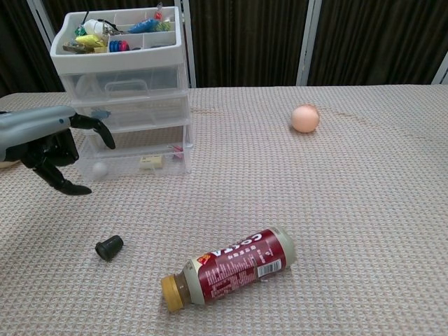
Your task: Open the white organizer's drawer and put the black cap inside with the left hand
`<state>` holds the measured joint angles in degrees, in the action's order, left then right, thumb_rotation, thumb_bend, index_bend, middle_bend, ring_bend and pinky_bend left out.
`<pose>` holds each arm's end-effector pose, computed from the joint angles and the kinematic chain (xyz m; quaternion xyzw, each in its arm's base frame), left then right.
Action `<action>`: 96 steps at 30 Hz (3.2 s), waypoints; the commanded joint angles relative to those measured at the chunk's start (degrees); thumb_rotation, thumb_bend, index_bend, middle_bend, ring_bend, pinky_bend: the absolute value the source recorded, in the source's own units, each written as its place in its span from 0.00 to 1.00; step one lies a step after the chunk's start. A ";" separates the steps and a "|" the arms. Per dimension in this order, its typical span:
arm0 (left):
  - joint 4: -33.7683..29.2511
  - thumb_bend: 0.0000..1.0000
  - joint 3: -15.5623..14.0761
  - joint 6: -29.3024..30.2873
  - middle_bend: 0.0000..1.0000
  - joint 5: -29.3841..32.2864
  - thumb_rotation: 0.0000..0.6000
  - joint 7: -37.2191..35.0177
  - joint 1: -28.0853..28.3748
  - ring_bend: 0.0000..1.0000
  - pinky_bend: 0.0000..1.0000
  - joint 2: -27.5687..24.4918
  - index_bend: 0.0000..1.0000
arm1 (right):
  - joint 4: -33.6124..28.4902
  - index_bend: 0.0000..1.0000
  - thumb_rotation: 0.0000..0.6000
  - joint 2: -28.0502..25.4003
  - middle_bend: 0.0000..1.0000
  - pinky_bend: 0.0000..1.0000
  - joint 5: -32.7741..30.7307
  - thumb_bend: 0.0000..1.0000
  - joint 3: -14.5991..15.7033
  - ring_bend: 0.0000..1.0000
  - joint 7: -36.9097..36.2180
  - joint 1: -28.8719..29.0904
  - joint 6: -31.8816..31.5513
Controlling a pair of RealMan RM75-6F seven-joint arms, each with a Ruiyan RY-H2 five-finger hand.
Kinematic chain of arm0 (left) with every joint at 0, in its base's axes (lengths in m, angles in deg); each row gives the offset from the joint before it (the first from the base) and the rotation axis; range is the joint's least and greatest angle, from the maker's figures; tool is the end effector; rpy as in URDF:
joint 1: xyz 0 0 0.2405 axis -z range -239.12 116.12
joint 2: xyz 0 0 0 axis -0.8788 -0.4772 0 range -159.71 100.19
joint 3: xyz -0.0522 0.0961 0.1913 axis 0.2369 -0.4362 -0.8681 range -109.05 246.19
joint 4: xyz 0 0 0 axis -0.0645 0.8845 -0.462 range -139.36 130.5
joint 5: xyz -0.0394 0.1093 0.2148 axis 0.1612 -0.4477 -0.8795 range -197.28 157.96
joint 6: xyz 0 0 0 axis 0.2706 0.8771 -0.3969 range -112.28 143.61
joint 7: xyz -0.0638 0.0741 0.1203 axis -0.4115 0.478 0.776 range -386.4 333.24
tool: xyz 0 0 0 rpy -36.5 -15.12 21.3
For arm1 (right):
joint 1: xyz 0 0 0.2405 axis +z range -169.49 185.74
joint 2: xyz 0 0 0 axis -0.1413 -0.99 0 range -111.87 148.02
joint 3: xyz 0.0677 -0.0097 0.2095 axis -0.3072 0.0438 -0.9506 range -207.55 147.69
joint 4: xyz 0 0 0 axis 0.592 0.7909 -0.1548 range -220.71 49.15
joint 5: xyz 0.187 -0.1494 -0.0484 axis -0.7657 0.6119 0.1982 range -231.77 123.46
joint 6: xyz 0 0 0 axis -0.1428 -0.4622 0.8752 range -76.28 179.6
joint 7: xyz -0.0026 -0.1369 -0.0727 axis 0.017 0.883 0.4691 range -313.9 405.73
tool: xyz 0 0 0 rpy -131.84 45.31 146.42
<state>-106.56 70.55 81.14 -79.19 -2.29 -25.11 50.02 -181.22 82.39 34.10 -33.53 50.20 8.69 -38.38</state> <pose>-0.1447 0.2711 -0.0268 -0.7213 -0.4258 -0.3365 0.4304 -0.2814 -0.1727 0.1178 0.5757 -0.3669 0.3981 0.6127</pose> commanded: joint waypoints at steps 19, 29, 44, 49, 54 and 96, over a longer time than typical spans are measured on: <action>-3.52 0.19 -5.03 -9.09 1.00 4.67 1.00 13.88 4.30 0.90 0.70 -0.91 0.35 | -0.19 0.09 1.00 -0.07 0.00 0.00 -0.35 0.07 -0.16 0.00 -0.16 -0.05 0.00; -1.16 0.20 -5.57 -9.51 1.00 7.49 1.00 17.68 5.81 0.90 0.70 1.85 0.35 | -0.16 0.09 1.00 -0.11 0.00 0.00 -0.30 0.07 -0.20 0.00 -0.33 -0.05 -0.05; 1.08 0.24 -5.43 -10.28 1.00 8.22 1.00 17.59 6.78 0.90 0.70 4.11 0.39 | -0.15 0.09 1.00 -0.07 0.00 0.00 -0.28 0.07 -0.27 0.00 -0.51 -0.05 -0.16; 1.07 0.24 -5.58 -10.40 1.00 8.28 1.00 17.49 6.96 0.90 0.70 4.15 0.43 | -0.14 0.09 1.00 -0.05 0.00 0.00 -0.30 0.07 -0.30 0.00 -0.52 -0.08 -0.24; 0.85 0.32 -5.69 -10.27 1.00 8.93 1.00 17.25 6.96 0.90 0.70 4.09 0.49 | -0.15 0.09 1.00 -0.06 0.00 0.00 -0.31 0.07 -0.30 0.00 -0.54 -0.09 -0.24; 17.14 0.37 6.95 -7.54 1.00 9.32 1.00 10.20 11.93 0.90 0.70 7.16 0.51 | -0.64 0.09 1.00 -0.26 0.00 0.00 -1.00 0.07 -0.35 0.00 -0.82 -0.33 -0.11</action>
<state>-91.13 76.49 73.69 -70.09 8.45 -13.89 55.86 -181.85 82.15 33.12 -33.87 49.40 8.37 -38.51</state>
